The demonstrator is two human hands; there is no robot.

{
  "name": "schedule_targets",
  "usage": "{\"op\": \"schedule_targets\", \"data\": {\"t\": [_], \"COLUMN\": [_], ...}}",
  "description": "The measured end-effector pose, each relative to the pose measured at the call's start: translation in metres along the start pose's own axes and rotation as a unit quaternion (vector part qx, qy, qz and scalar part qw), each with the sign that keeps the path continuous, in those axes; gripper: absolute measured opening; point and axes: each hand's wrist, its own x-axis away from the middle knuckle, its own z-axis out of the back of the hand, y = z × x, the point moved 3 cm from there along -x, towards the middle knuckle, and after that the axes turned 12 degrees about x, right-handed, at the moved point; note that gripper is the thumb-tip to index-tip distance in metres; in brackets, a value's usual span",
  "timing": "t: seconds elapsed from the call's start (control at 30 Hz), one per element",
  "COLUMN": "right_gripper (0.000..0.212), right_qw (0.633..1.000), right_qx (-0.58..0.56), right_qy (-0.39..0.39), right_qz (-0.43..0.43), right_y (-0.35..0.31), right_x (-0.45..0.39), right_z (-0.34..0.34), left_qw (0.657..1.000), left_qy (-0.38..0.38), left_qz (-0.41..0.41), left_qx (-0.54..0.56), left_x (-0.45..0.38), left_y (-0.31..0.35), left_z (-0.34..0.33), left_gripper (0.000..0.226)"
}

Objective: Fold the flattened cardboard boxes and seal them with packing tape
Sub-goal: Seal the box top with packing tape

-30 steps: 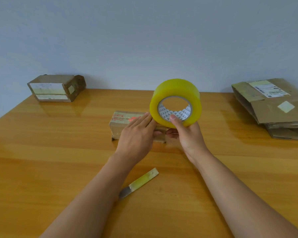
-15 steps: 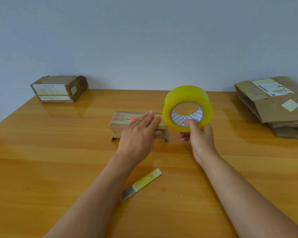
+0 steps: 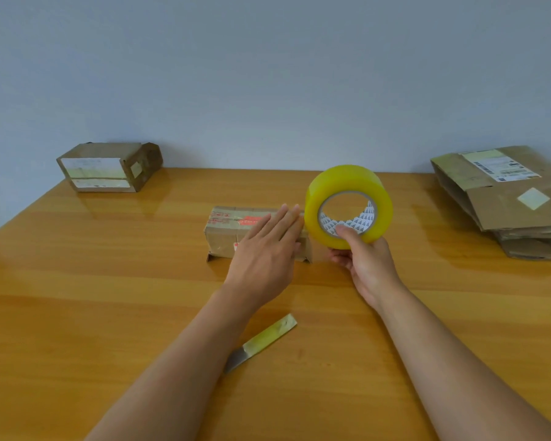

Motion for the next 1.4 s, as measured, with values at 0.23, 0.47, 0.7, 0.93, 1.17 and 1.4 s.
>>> {"op": "schedule_targets", "data": {"t": [0.23, 0.47, 0.7, 0.93, 1.17, 1.4], "right_gripper": [0.013, 0.016, 0.016, 0.023, 0.019, 0.018], "right_qw": [1.000, 1.000, 0.995, 0.986, 0.964, 0.942], "right_qx": [0.003, 0.028, 0.055, 0.065, 0.195, 0.273], "right_qy": [-0.004, 0.000, 0.073, 0.144, 0.154, 0.145], "right_qz": [0.000, 0.002, 0.043, 0.044, 0.097, 0.126], "right_y": [-0.001, -0.003, -0.005, -0.005, -0.001, 0.000], "right_x": [0.001, 0.000, 0.001, -0.003, -0.004, -0.006], "right_z": [-0.001, 0.001, 0.001, 0.028, 0.026, 0.027], "left_qw": [1.000, 0.999, 0.998, 0.996, 0.997, 0.997], "left_qy": [0.015, 0.030, 0.054, 0.090, 0.056, 0.046], "left_qz": [-0.004, -0.023, -0.030, 0.022, 0.049, 0.060], "left_qx": [0.002, 0.011, 0.024, 0.016, 0.020, 0.013], "left_x": [-0.004, -0.003, -0.001, 0.009, 0.014, 0.017], "left_y": [0.000, -0.007, -0.005, -0.029, -0.035, -0.036], "left_z": [-0.001, -0.005, -0.002, 0.019, 0.023, 0.019], "left_gripper": [0.052, 0.046, 0.040, 0.037, 0.038, 0.033]}}
